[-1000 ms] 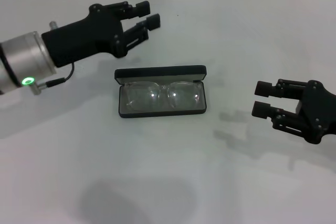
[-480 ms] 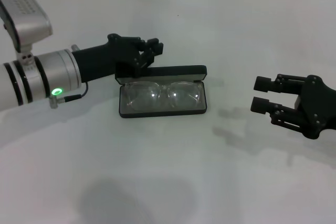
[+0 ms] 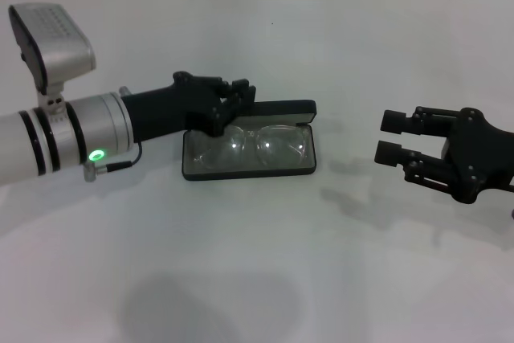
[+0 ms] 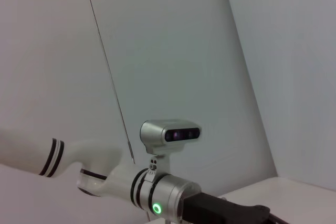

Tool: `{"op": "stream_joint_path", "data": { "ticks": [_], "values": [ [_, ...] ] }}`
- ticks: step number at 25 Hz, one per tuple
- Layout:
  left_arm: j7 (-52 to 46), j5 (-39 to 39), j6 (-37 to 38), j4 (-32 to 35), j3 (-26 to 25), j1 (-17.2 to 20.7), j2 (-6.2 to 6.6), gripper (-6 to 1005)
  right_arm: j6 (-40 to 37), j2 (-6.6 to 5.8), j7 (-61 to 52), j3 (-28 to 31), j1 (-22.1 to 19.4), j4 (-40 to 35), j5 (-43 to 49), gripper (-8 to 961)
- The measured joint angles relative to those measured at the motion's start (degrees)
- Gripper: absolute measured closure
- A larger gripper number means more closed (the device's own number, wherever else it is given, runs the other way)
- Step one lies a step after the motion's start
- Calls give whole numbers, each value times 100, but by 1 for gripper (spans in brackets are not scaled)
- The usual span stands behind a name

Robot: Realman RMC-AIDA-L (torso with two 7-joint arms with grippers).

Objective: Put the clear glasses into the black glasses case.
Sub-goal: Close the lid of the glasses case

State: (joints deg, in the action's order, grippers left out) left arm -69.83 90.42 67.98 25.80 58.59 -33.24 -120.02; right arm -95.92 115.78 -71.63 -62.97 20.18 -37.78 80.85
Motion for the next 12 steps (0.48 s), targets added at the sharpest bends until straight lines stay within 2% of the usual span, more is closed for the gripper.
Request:
{"op": "stream_joint_path", "data": {
  "ticks": [7,12],
  "values": [
    [-5,-24,1,-248,53,73,-6,877,49,0,0,-4,94,89,15,501],
    [4,-1,10,-291,56,292,-20,878,144,-3,0,-5,141,161,23,500]
  ]
}}
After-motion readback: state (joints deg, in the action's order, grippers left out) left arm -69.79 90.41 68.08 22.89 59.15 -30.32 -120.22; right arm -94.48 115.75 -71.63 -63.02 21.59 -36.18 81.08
